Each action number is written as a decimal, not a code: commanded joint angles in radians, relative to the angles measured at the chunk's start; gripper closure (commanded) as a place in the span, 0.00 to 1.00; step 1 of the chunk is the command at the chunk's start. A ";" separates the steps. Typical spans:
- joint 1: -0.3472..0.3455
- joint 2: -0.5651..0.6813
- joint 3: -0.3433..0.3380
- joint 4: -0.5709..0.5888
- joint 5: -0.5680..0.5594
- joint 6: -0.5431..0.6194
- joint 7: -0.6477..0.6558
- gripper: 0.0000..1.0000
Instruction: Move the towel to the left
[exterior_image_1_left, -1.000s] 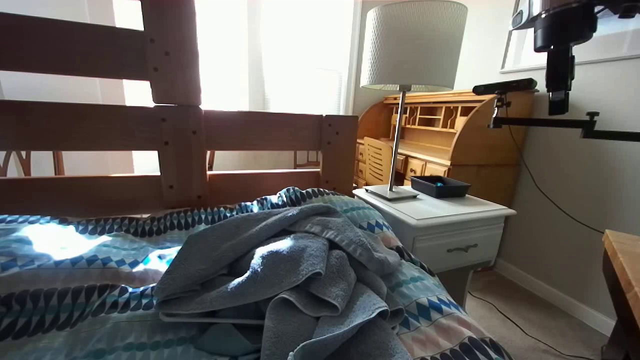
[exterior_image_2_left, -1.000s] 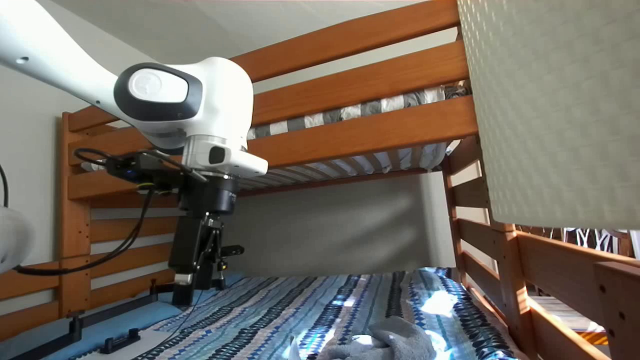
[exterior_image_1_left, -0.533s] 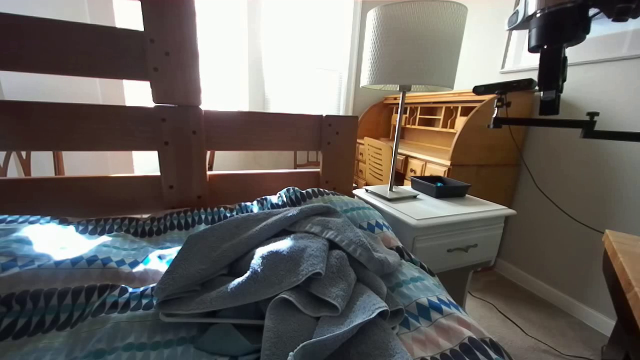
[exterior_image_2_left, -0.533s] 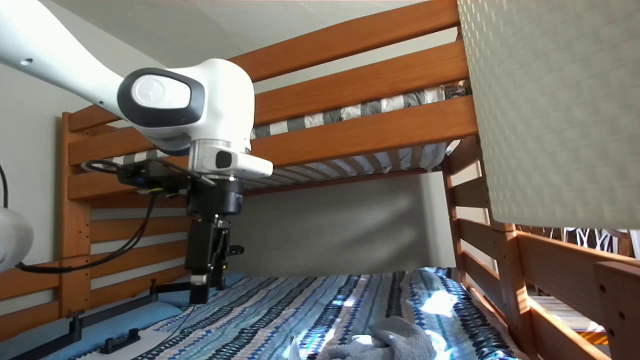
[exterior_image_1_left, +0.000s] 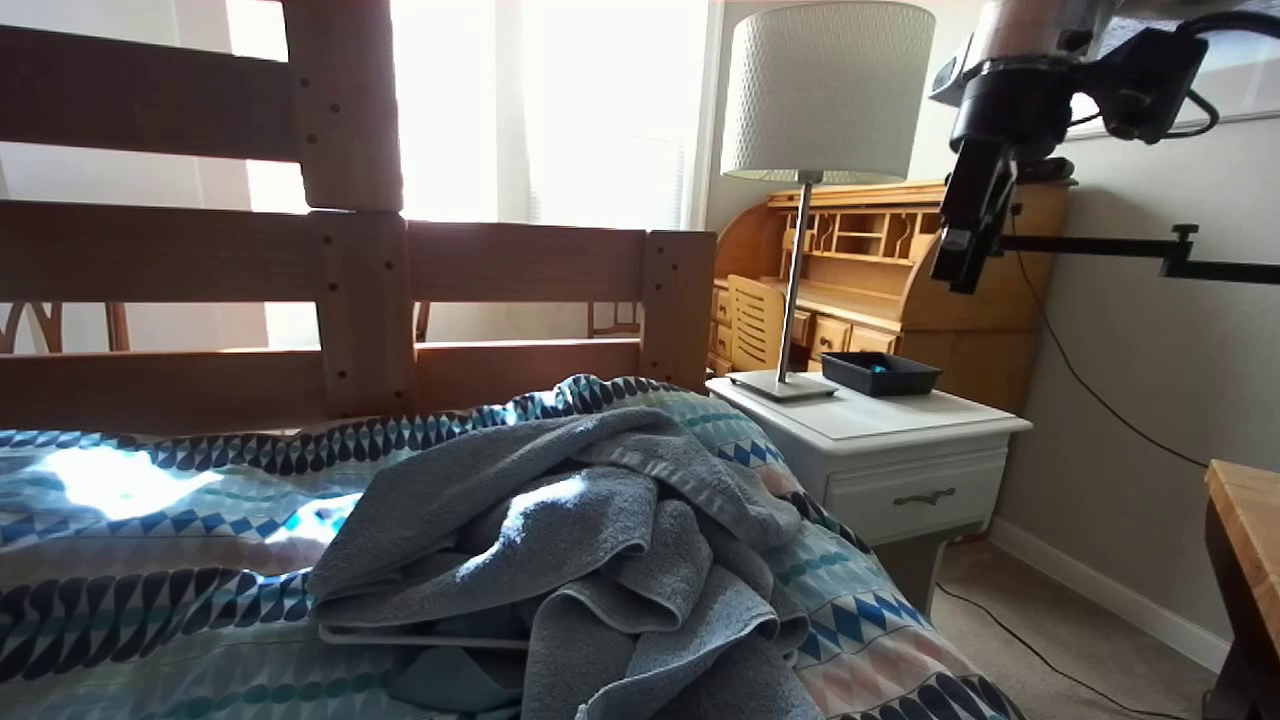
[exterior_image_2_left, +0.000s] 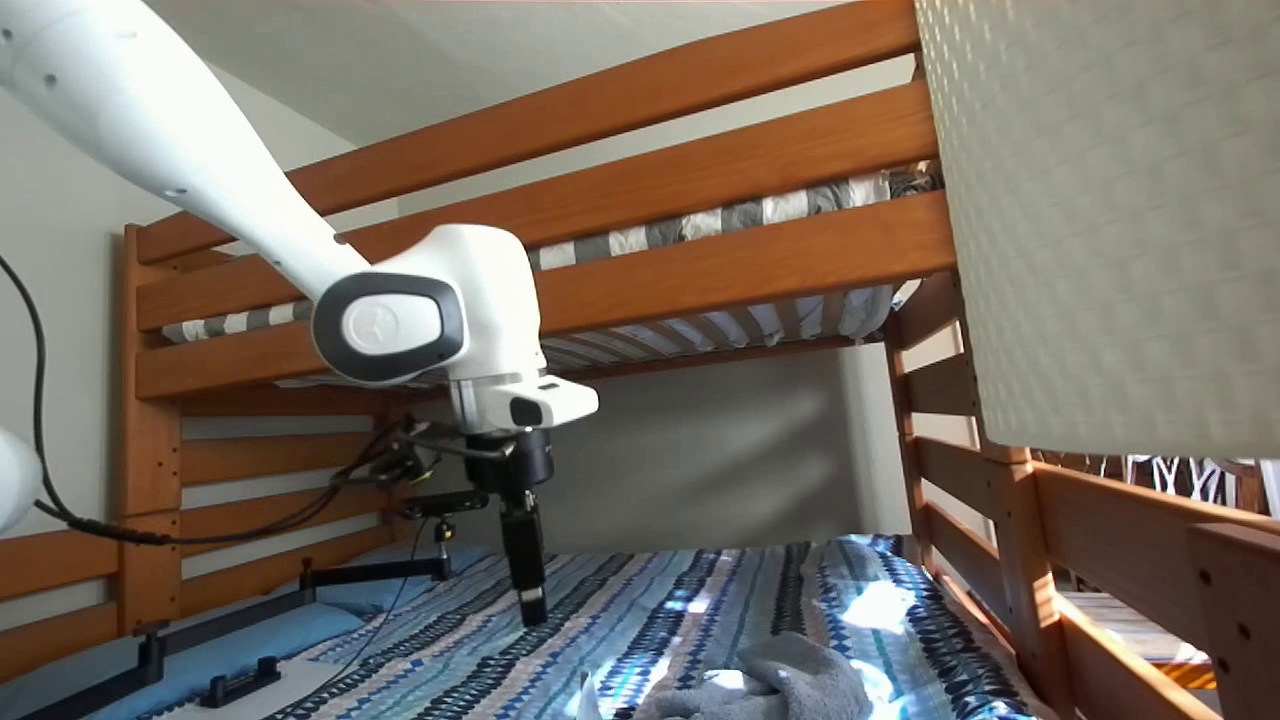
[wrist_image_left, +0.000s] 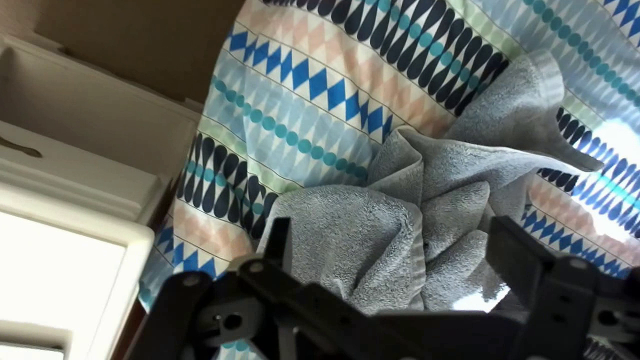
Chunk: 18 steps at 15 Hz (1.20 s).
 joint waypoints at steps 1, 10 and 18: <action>0.050 0.189 0.019 0.044 0.041 0.209 -0.051 0.00; 0.054 0.289 0.056 0.045 0.006 0.363 -0.023 0.00; 0.086 0.377 0.074 0.093 0.071 0.404 -0.105 0.00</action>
